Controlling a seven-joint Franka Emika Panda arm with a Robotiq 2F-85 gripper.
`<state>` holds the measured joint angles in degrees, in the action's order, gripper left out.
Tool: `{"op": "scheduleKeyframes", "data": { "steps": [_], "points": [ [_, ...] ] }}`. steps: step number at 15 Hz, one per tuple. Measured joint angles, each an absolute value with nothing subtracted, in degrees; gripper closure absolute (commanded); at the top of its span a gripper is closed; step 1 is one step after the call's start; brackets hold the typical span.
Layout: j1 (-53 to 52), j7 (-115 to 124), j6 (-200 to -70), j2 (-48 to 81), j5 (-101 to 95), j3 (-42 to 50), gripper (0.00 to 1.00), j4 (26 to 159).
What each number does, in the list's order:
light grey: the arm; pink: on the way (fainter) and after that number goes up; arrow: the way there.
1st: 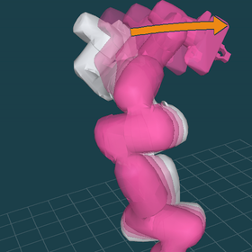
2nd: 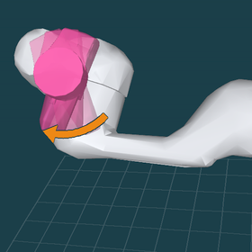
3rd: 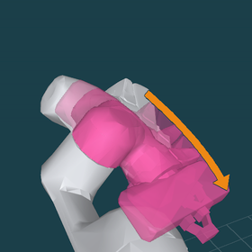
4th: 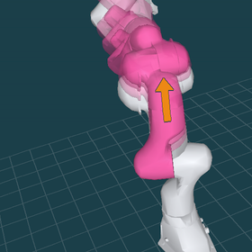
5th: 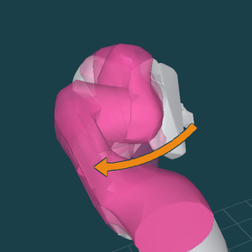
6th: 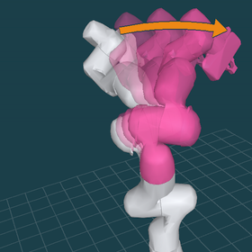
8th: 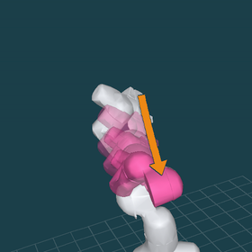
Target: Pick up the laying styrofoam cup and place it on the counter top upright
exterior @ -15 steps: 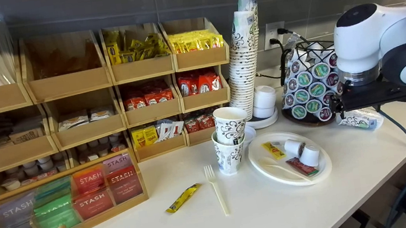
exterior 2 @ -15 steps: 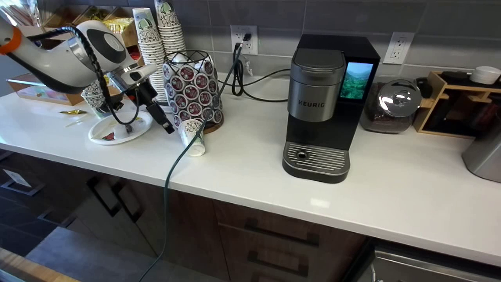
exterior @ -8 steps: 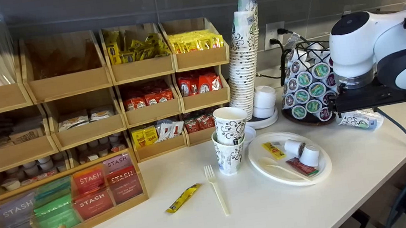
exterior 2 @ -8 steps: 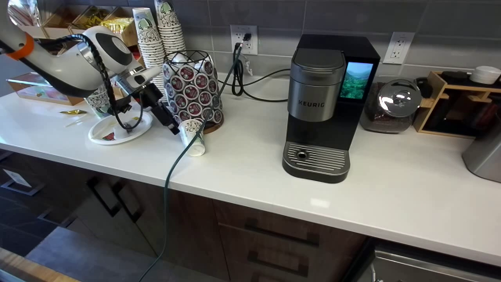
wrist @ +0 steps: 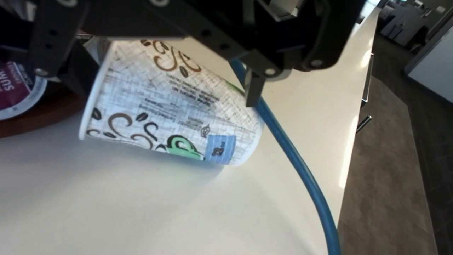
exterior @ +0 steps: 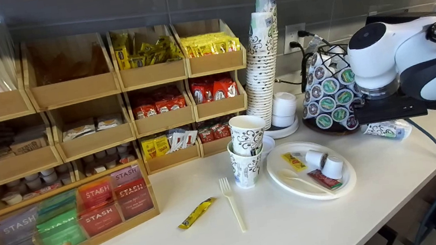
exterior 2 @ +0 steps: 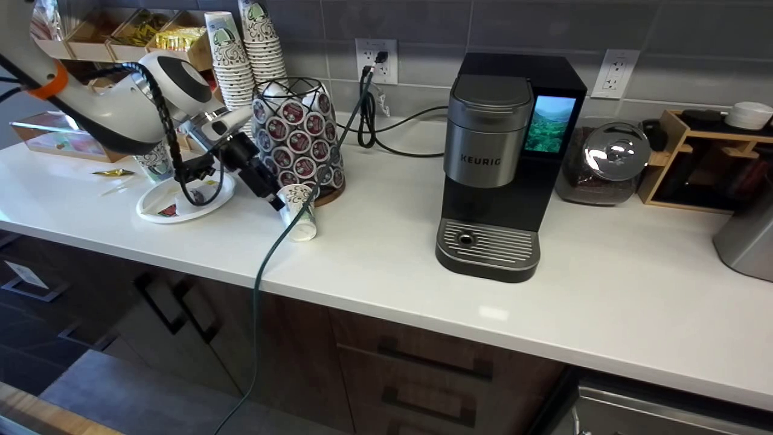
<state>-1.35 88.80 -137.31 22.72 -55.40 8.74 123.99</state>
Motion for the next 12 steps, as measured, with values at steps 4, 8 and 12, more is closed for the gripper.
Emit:
{"op": "scheduleKeyframes", "data": {
  "steps": [4, 8, 12],
  "points": [
    [-1.64, 88.9, -131.56, 22.9, -55.55, 8.53, 0.32, 123.4],
    [-1.64, 88.73, -129.93, 22.03, -55.53, 7.89, 0.65, 123.45],
    [-1.64, 88.72, -129.5, 21.33, -55.53, 7.49, 0.95, 123.64]
  ]
}}
